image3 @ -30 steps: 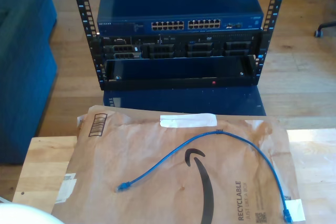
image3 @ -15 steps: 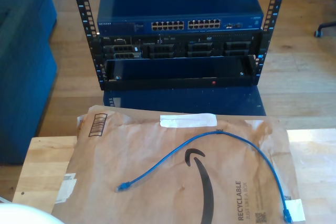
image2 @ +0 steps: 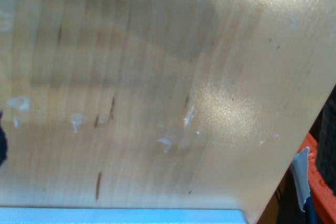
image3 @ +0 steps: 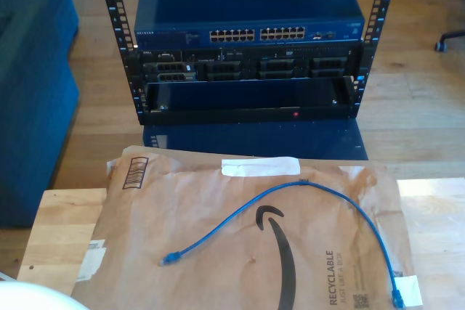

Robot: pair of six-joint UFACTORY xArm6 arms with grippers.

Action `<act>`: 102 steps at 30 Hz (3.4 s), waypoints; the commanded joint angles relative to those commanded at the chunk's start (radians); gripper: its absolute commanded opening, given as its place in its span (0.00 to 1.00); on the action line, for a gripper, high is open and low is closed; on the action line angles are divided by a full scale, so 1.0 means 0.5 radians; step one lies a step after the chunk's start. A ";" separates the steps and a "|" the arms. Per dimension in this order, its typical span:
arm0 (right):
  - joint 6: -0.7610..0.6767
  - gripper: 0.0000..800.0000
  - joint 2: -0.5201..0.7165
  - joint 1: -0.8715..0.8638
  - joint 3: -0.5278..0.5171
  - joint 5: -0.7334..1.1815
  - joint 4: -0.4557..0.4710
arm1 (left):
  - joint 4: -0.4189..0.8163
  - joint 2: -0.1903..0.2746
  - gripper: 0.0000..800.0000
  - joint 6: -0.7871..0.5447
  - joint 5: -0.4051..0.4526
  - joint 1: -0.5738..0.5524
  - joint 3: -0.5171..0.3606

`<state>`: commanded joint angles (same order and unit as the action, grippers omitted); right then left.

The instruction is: Grab the cable and plug it in

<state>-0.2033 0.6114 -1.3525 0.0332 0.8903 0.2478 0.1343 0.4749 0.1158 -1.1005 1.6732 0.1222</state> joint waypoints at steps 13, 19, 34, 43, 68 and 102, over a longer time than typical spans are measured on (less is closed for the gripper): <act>-0.015 1.00 0.003 0.000 0.012 0.006 -0.006 | 0.003 0.000 1.00 0.003 -0.003 -0.003 0.000; -0.135 0.99 0.098 0.009 0.196 0.270 -0.009 | 0.006 0.025 1.00 0.012 -0.199 0.000 0.114; -0.893 0.99 0.083 0.598 0.850 0.583 -0.322 | -0.193 -0.021 1.00 0.417 -0.921 -0.488 0.875; -2.031 0.99 0.129 1.623 0.902 0.623 -0.319 | -0.574 -0.055 1.00 1.188 -1.092 -1.114 1.203; -3.612 0.99 -0.951 4.063 1.731 0.187 -0.454 | -1.007 -0.218 1.00 1.924 -1.068 -1.936 1.264; -3.597 0.64 -1.691 4.327 1.946 -0.399 -0.442 | -1.053 -0.258 1.00 2.369 -0.611 -2.682 1.062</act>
<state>-2.0016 -0.2340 0.8109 1.0060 0.6908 0.0269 -0.3920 0.3460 1.3004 -1.4059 0.3322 0.6531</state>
